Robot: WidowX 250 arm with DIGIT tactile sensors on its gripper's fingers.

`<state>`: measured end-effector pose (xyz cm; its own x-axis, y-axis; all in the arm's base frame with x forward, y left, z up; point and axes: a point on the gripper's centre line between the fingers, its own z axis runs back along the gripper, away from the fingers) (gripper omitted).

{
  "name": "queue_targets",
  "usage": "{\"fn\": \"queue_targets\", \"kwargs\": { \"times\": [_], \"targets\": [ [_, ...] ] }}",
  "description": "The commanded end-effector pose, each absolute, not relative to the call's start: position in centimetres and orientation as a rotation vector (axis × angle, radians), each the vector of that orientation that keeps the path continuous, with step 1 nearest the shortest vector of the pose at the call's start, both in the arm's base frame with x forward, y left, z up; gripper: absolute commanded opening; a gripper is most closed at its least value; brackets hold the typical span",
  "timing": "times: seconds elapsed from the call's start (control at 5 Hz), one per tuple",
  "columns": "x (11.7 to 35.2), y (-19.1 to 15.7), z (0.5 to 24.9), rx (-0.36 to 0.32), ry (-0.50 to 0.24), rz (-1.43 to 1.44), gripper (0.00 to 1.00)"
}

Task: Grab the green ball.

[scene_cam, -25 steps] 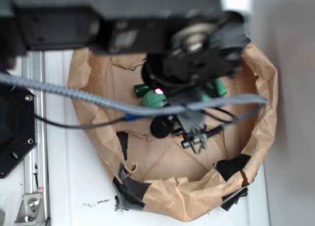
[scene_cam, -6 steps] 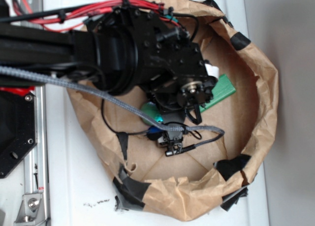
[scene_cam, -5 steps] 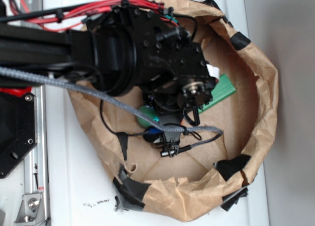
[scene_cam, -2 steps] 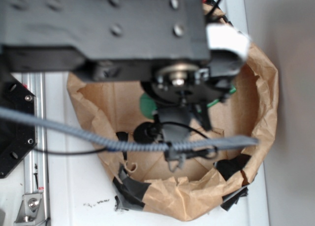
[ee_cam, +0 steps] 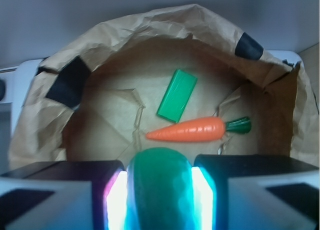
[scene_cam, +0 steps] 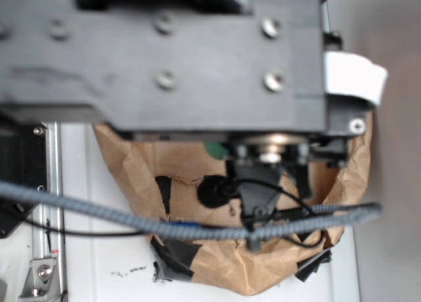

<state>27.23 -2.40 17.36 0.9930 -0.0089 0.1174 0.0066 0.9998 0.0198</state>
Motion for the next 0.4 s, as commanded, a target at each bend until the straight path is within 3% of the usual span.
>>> {"fn": "queue_targets", "kwargs": {
  "times": [0.0,0.2],
  "targets": [
    [26.49,-2.57,18.03,0.001,-0.154,-0.022,0.00],
    [26.33,-2.66,18.01,0.008,-0.147,-0.020,0.00]
  ]
}}
